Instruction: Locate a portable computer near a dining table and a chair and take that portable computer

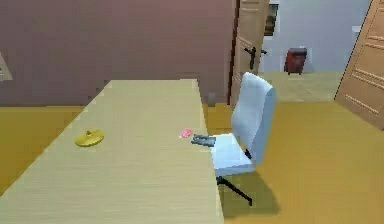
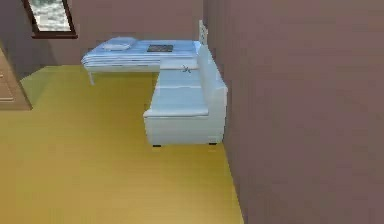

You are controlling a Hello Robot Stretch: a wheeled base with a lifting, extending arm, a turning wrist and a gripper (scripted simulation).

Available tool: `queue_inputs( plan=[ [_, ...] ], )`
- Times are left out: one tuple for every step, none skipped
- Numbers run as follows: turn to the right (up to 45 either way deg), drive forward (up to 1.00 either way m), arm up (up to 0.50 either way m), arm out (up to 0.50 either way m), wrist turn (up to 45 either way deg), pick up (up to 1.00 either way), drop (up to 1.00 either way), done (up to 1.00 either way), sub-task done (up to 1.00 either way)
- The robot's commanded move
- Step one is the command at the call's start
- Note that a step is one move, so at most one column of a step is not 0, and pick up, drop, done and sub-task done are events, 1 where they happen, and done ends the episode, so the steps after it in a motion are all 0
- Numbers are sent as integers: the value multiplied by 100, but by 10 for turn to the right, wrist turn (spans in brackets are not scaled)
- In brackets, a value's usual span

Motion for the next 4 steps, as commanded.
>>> queue_inputs(
  plan=[
    [-450, 0, 0, 0, 0, 0, 0, 0, 0],
    [-450, 0, 0, 0, 0, 0, 0, 0, 0],
    [-120, 0, 0, 0, 0, 0, 0, 0, 0],
    [0, 90, 0, 0, 0, 0, 0, 0, 0]
  ],
)
